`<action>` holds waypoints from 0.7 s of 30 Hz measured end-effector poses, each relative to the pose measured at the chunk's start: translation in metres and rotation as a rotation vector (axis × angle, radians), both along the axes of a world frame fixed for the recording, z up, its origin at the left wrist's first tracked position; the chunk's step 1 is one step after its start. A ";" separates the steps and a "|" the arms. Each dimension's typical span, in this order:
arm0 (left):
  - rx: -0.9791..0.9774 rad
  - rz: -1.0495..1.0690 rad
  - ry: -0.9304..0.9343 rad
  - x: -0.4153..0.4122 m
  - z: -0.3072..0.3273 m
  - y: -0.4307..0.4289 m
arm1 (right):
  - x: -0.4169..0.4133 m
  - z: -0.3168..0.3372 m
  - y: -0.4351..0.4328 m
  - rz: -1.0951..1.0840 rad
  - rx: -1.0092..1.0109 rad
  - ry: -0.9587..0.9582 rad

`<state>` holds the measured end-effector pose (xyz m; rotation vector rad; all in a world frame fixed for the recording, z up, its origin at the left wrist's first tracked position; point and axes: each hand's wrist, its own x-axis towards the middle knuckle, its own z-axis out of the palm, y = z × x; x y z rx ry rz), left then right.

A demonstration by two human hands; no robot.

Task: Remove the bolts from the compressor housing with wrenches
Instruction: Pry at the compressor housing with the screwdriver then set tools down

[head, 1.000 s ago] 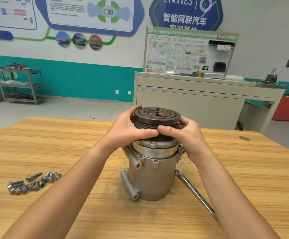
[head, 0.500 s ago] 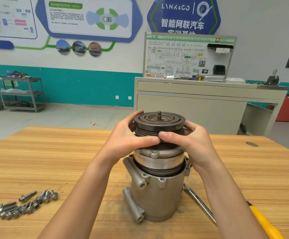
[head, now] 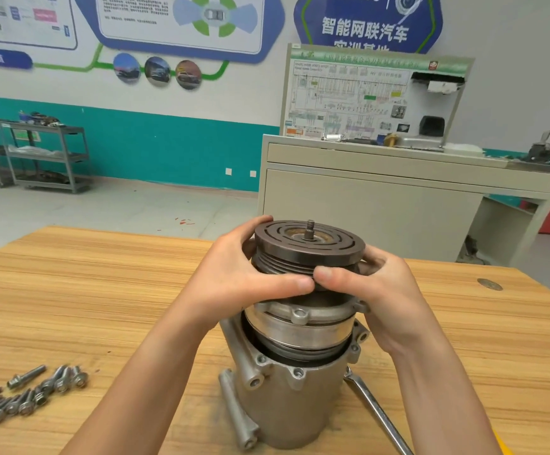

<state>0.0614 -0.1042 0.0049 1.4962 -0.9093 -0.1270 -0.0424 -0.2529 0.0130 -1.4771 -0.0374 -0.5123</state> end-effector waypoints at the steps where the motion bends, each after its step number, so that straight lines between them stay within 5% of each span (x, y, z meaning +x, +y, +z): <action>1: -0.002 0.001 -0.003 -0.001 0.000 0.000 | 0.000 0.000 0.000 0.008 0.012 -0.001; 9: 0.036 0.083 -0.138 -0.007 0.007 0.006 | -0.008 0.006 -0.001 -0.015 -0.130 -0.096; 21: 0.018 0.015 0.012 0.006 0.009 0.005 | 0.008 0.011 0.009 -0.050 0.008 0.025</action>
